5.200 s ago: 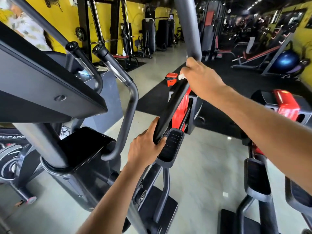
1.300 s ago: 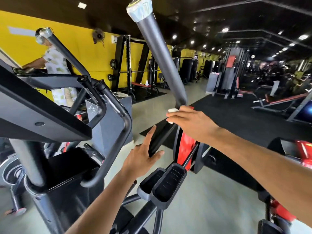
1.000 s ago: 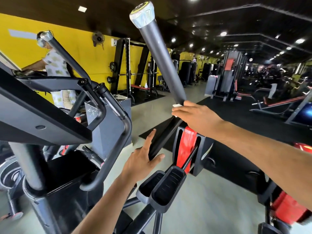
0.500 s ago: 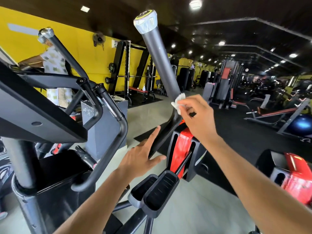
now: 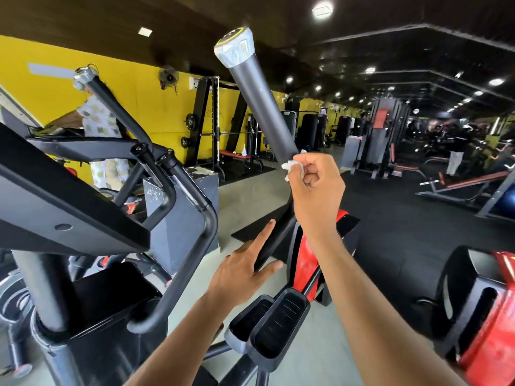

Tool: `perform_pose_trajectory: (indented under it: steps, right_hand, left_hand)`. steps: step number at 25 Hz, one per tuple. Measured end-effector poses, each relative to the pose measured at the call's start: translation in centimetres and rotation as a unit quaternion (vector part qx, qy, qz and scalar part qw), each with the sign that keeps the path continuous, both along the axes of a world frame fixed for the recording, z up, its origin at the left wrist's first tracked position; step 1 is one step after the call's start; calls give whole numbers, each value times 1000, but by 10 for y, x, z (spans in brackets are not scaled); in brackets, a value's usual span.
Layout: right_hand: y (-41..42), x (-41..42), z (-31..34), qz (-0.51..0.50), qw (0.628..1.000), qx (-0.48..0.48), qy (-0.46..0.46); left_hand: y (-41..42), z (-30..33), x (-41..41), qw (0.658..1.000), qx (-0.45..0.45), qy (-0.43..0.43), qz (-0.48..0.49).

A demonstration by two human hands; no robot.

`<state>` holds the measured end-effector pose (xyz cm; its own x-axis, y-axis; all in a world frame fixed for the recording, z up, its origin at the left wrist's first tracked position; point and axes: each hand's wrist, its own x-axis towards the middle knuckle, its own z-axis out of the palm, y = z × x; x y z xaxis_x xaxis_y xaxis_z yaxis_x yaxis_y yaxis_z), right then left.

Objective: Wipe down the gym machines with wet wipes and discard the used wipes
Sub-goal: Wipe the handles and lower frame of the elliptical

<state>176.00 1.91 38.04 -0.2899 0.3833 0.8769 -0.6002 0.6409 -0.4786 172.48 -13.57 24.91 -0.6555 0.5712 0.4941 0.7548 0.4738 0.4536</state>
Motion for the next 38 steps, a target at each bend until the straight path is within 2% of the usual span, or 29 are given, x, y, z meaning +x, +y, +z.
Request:
perform_pose_trajectory:
  steps: [3,6,8,11,14,16,19,21,25,28,32,35,38]
  right_hand:
    - [8,4,-13,-33,997,51,-50]
    - [21,6,-14,-51,993,-10,-108]
    - [20,1,10,-44,995,-24,-84]
    - [4,-4,46,-55,997,46,-12]
    - [2,1,28,-54,992,109,43]
    - [13,8,-2,-57,991,121,9]
    - [25,9,-14,-72,995,48,-45]
    - [15,4,10,-50,998,38,-12]
    - [-21,2,45,-15,992,97,82]
    - [-4,4,15,-44,986,155,51]
    - [19,5,5,-49,991,123,-8]
    - [6,7,41,-20,988,142,49]
    - [-7,5,76,-16,972,204,112]
  left_hand:
    - [0,-2,0,1000,5,2,-7]
    - [-1,0,1,1000,-5,-12,-2]
    - [-1,3,2,1000,-10,-27,0]
    - [0,5,5,999,-15,-33,6]
    - [0,4,5,1000,-8,-19,5]
    - [-1,1,4,1000,0,-13,-4]
    - [-2,1,5,1000,-3,-10,-3]
    - [-1,4,7,1000,-12,-18,2]
    - [0,6,8,999,-20,-26,6]
    - [-2,2,6,1000,-15,-4,-4]
    - [-1,-2,4,1000,-9,28,-6]
    - [1,-4,3,999,-16,38,-1]
    - [1,-5,1,999,-18,35,-7]
